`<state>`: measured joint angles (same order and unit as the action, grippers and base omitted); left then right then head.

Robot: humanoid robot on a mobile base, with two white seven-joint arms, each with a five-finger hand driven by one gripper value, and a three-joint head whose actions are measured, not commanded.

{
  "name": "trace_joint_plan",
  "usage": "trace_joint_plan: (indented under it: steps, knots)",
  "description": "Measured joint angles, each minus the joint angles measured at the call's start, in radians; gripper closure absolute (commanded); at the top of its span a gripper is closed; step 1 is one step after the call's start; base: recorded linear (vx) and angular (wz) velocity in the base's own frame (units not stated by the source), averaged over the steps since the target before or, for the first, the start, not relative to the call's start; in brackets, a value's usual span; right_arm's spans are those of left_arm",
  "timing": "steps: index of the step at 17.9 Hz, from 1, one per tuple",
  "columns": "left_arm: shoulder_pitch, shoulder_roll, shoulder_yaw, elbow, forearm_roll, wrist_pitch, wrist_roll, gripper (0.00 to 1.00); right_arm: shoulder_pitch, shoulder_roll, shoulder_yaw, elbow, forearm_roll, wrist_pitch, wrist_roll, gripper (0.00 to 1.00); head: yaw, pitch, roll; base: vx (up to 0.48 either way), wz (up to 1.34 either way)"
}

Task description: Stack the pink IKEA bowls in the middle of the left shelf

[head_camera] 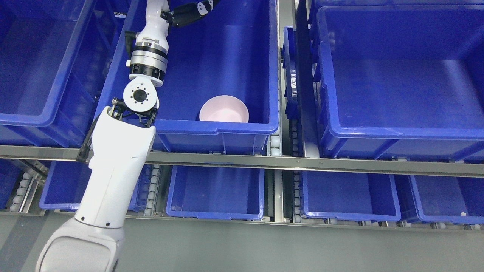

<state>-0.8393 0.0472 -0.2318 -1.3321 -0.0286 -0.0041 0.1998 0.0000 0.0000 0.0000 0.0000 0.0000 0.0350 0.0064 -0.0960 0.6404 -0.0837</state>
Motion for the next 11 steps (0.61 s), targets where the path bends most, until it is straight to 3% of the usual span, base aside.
trace_joint_plan:
  steps: [5,11]
  knots:
    - [0.056,-0.018,0.040,-0.093,0.071,0.127,0.021,0.00,0.000,0.000,0.000,0.000,0.000,0.000,0.000,0.00,0.0000,0.000,0.000,0.000,0.00]
    - [0.141,-0.028,0.147,-0.181,0.100,0.150,-0.137,0.00,0.000,0.000,0.000,0.000,0.000,0.003,0.000,0.00,0.0000,0.000,0.000,0.000,0.00]
